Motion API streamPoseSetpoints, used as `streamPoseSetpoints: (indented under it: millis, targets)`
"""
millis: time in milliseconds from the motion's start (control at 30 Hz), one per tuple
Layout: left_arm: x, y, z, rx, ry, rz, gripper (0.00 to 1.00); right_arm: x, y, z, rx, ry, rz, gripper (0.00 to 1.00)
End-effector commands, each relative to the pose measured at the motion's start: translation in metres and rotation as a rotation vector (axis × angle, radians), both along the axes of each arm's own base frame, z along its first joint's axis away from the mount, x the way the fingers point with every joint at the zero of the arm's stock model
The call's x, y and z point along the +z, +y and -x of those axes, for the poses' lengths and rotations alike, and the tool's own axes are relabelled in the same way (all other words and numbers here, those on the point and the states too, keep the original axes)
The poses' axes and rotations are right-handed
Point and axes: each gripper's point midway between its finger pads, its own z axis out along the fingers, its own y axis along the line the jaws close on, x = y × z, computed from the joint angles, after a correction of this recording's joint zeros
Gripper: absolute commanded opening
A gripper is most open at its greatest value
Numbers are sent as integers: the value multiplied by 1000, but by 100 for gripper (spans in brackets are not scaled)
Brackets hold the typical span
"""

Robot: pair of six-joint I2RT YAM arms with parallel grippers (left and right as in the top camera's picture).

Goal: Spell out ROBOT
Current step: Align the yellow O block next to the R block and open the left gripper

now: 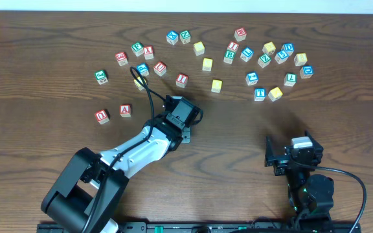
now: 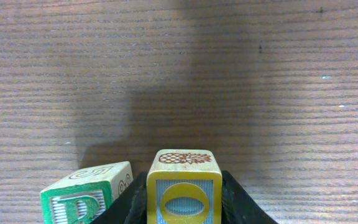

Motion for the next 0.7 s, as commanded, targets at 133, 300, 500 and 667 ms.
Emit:
streamPoseSetpoints:
  millis: [133,300,500,667]
  targets:
    - [-12,10,5,26,28,-37,17,-1,-1,0,0,3,10,99]
    - [-12,10,5,26,28,-37,24,-1,-1,0,0,3,10,99]
    - [-12,10,5,26,28,-37,29,-1,-1,0,1,3,10,99]
    - [-12,10,5,26,28,-37,30,-1,-1,0,0,3,10,99]
